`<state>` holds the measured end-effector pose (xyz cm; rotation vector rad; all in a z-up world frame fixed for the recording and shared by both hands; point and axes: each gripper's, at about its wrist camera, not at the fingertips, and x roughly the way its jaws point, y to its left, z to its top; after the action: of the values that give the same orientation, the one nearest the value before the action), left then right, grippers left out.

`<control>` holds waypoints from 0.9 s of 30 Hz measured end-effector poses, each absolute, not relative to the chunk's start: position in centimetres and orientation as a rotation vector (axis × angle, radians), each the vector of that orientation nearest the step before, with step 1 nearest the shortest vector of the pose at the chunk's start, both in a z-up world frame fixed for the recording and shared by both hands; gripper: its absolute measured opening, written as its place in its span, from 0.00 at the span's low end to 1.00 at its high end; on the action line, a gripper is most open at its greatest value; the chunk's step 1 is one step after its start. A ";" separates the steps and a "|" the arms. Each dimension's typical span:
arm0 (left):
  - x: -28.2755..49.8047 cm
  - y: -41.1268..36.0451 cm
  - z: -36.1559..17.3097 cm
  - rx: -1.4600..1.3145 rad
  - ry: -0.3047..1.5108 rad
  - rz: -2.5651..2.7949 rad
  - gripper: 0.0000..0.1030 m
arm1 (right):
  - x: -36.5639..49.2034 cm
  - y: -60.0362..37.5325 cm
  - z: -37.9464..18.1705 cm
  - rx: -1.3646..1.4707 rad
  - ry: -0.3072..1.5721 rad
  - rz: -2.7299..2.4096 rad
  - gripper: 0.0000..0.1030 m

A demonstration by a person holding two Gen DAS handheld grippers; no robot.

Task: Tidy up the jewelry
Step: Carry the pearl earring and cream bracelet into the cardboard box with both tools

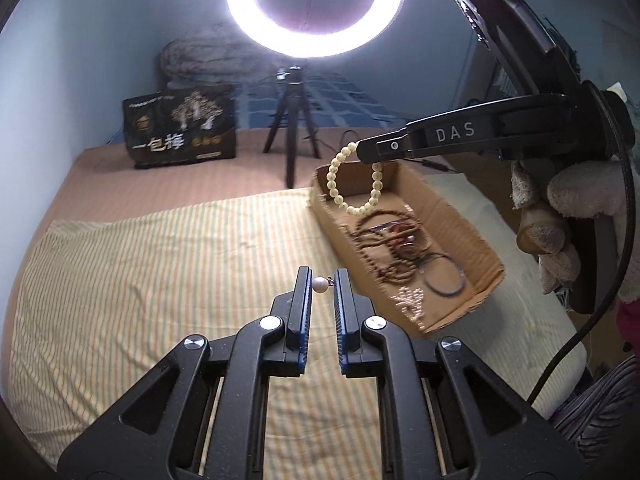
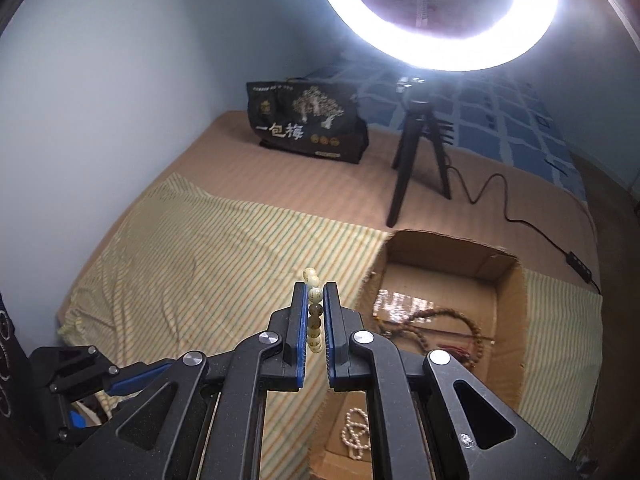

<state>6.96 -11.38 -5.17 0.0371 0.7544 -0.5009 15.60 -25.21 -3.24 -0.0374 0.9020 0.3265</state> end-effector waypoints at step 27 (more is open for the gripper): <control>8.4 -21.4 -6.2 0.101 0.777 -0.632 0.09 | 15.6 -36.1 -3.7 0.065 0.867 0.162 0.06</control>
<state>8.42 -21.36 -6.16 0.1012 0.7765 -0.6316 15.60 -36.06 -3.68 0.0650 0.8674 0.1617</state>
